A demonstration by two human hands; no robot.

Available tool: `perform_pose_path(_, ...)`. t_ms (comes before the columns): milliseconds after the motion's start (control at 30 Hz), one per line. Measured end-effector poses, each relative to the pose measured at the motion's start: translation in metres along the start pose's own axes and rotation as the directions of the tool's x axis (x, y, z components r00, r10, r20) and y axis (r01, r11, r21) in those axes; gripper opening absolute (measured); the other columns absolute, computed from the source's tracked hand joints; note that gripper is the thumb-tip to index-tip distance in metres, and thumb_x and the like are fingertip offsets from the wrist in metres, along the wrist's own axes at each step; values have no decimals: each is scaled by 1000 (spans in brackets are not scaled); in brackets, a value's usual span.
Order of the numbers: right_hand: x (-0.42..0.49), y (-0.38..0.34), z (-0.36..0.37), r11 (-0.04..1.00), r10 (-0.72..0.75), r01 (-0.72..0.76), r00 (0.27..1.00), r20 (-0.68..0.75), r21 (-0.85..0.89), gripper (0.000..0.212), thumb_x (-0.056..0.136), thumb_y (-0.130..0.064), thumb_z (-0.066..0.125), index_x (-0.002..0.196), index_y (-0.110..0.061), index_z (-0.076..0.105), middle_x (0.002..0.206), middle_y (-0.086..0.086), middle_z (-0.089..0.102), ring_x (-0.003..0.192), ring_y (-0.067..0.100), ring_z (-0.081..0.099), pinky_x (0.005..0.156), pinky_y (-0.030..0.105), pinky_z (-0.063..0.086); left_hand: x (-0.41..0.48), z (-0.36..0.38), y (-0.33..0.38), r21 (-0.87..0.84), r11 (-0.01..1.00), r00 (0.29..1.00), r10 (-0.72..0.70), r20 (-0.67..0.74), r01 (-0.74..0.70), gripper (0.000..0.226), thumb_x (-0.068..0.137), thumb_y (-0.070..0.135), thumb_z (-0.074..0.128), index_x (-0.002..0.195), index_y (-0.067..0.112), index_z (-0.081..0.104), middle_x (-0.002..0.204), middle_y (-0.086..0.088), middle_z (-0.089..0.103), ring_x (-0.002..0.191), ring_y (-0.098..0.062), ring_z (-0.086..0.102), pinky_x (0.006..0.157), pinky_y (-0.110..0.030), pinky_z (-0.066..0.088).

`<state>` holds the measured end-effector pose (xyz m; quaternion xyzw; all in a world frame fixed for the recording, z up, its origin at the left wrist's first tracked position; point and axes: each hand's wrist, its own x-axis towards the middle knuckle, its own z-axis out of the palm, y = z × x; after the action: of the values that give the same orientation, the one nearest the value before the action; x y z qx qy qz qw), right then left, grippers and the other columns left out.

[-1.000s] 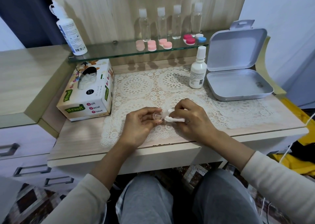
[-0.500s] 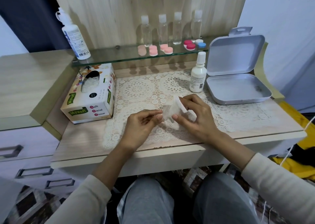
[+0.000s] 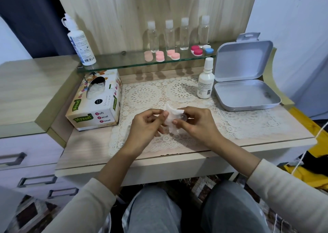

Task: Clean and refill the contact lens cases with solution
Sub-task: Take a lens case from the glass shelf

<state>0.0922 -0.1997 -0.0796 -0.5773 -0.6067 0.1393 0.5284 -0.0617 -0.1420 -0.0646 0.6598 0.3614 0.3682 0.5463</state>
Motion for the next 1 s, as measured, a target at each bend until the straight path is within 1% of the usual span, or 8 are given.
perform_pose_path(67, -1, 0, 0, 997, 49, -52, 998, 38, 65, 14, 75, -9, 75, 65, -8, 64, 62, 17, 63, 59, 31, 62, 56, 43, 52, 2, -3, 0, 13, 1000, 1000, 13, -29, -12, 25, 84, 24, 59, 104, 10, 66, 79, -1, 67, 62, -4, 61, 52, -14, 46)
perform_pose_path(133, -1, -1, 1, 989, 83, -89, 995, 59, 117, 16, 75, -8, 74, 65, -15, 64, 66, 23, 64, 63, 41, 62, 60, 50, 53, 4, -6, 1, -49, 999, 998, 0, 65, 3, 25, 87, 10, 57, 111, 18, 63, 102, -5, 68, 82, -14, 67, 66, -26, 56)
perform_pose_path(200, -2, -3, 1, 983, 101, -110, 993, 66, 148, 22, 76, -6, 73, 66, -22, 61, 67, 24, 65, 62, 38, 64, 62, 44, 55, 5, -8, 1, -154, 988, 988, -6, 157, 31, 29, 85, 8, 57, 113, 15, 62, 106, -6, 69, 84, -26, 68, 66, -39, 58)
perform_pose_path(300, -3, -5, 0, 976, 129, -142, 988, 88, 163, 20, 76, -6, 72, 68, -21, 62, 68, 23, 65, 61, 33, 65, 61, 37, 54, 4, -8, 4, -213, 976, 984, -18, 178, 56, 29, 75, 20, 61, 102, 12, 67, 89, -10, 72, 69, -32, 65, 55, -37, 57)
perform_pose_path(533, -4, -3, -1, 930, 217, -234, 972, 88, 283, 38, 72, 3, 73, 98, -22, 59, 77, 15, 64, 65, 32, 67, 64, 40, 57, 8, -2, 6, -139, 989, 999, -41, 34, 45, 10, 72, 9, 69, 82, 11, 69, 69, 0, 71, 63, -13, 66, 63, -26, 55)
perform_pose_path(700, -3, -6, -8, 907, 264, -276, 961, 83, 319, 29, 72, 5, 72, 92, -13, 60, 79, 11, 66, 57, 17, 66, 58, 30, 56, 14, -13, 6, -115, 993, 997, -36, -69, 28, 18, 73, 7, 70, 90, 1, 67, 78, -5, 72, 71, -17, 68, 67, -25, 57)
perform_pose_path(833, -2, -5, -13, 936, 275, -263, 961, -23, 236, 12, 73, -3, 75, 79, -9, 66, 57, 6, 63, 47, 18, 63, 55, 39, 54, 15, -20, 14, 18, 999, 997, 50, -50, -49, 12, 70, 10, 72, 81, 5, 69, 93, 1, 68, 86, -1, 63, 72, -13, 50)
perform_pose_path(1000, 3, -8, -10, 928, 292, -267, 955, -62, 258, 12, 74, -2, 73, 79, -12, 68, 50, -2, 61, 41, 14, 57, 47, 29, 51, 12, -15, 16, 23, 999, 999, 46, 11, -46, 15, 68, -2, 71, 82, 4, 69, 69, 7, 70, 65, -3, 64, 61, -14, 51)
